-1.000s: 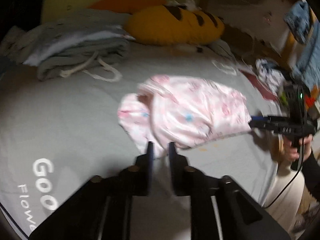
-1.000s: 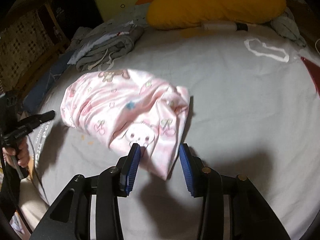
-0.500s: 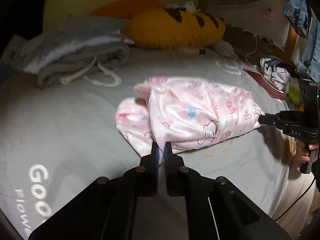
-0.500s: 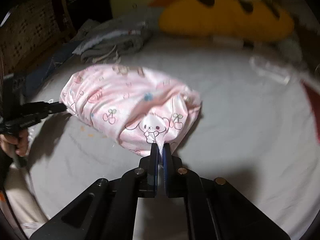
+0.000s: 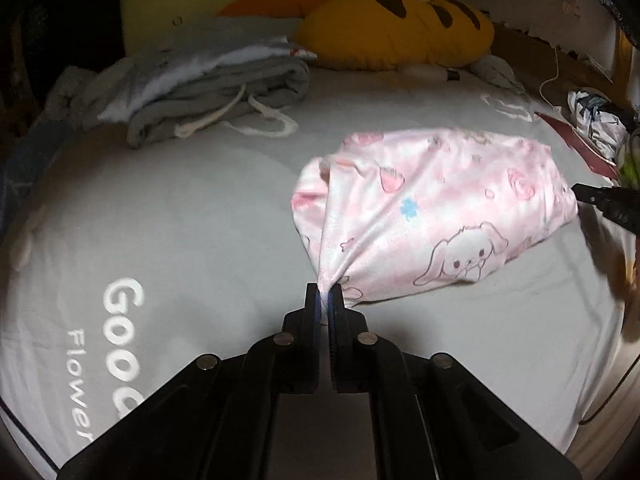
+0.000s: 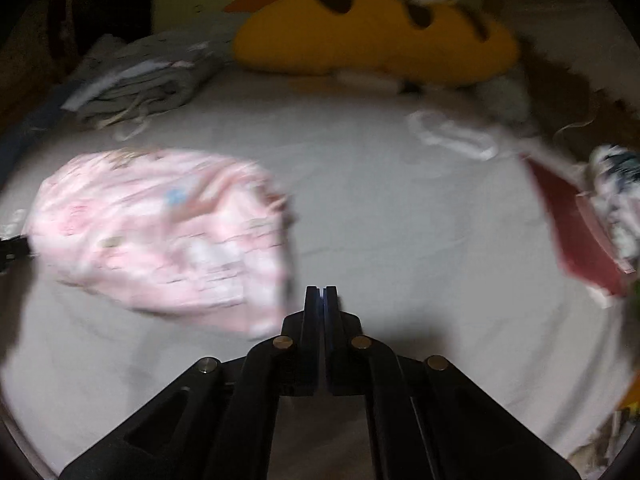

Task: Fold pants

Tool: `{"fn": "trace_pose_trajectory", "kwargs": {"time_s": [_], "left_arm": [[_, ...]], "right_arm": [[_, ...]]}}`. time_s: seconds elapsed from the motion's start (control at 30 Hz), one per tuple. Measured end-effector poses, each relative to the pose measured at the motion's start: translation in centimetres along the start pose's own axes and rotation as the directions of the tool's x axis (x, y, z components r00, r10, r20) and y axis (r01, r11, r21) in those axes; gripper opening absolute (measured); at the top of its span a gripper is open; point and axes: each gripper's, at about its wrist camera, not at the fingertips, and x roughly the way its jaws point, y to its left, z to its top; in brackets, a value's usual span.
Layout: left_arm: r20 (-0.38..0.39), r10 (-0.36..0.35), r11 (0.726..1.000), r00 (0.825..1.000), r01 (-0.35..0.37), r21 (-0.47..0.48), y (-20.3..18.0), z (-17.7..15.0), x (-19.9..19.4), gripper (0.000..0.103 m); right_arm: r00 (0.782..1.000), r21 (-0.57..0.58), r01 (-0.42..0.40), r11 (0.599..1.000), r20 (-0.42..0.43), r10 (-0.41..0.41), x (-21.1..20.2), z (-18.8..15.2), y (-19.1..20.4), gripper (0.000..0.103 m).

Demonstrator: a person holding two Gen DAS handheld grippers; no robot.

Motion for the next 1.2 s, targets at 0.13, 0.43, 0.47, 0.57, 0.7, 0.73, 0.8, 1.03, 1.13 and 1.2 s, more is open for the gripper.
{"fn": "trace_pose_trajectory", "kwargs": {"time_s": [0.13, 0.43, 0.47, 0.57, 0.7, 0.73, 0.8, 1.03, 1.13, 1.2], "left_arm": [[0.061, -0.032, 0.999, 0.998, 0.029, 0.042, -0.5, 0.4, -1.9, 0.004], [0.036, -0.033, 0.999, 0.999, 0.032, 0.014, -0.2, 0.4, -1.3, 0.007], [0.041, -0.035, 0.999, 0.999, 0.034, 0.009, -0.1, 0.4, -1.4, 0.005], [0.073, -0.018, 1.0, 0.997, 0.018, -0.007, 0.1, 0.7, -2.0, 0.005], [0.134, 0.021, 1.0, 0.991, -0.021, -0.003, 0.0, 1.0, -3.4, 0.004], [0.148, 0.036, 0.999, 0.988, -0.037, 0.005, -0.2, 1.0, -3.7, 0.004], [0.172, 0.048, 0.999, 0.984, -0.051, 0.012, -0.4, 1.1, -4.3, 0.004], [0.057, 0.081, 0.996, 0.995, -0.084, 0.038, -1.1, 0.0, -2.1, 0.004], [-0.057, 0.048, 0.999, 0.997, -0.047, 0.019, -0.8, -1.5, 0.3, 0.004], [-0.032, 0.04, 0.998, 0.999, -0.038, 0.039, -1.0, -1.4, -0.2, 0.004]], "right_arm": [[0.99, 0.023, -0.141, 0.99, 0.028, 0.141, -1.0, 0.5, -0.6, 0.001], [0.976, -0.044, -0.212, 0.976, -0.066, 0.209, 0.2, -0.3, 2.2, 0.046], [0.972, -0.046, -0.226, 0.973, -0.069, 0.222, 0.2, -0.3, 2.3, 0.046], [0.973, -0.059, -0.214, 0.975, -0.105, 0.207, 1.1, -0.5, 2.5, 0.035], [0.988, -0.056, -0.156, 0.986, -0.024, 0.154, 0.4, -0.4, 2.2, 0.002], [0.991, -0.066, -0.124, 0.99, 0.05, 0.127, -0.8, -0.2, 1.9, 0.002], [0.987, -0.063, -0.074, 0.995, 0.135, 0.082, -2.3, 0.1, 1.7, 0.002], [0.998, -0.105, 0.008, 0.994, -0.056, -0.014, 1.3, -0.8, 2.4, 0.002], [0.998, -0.092, -0.012, 0.996, -0.063, 0.006, 1.2, -0.8, 2.1, 0.002], [1.0, -0.045, -0.023, 0.999, -0.019, 0.022, 0.4, -0.4, 1.1, 0.002]]}}
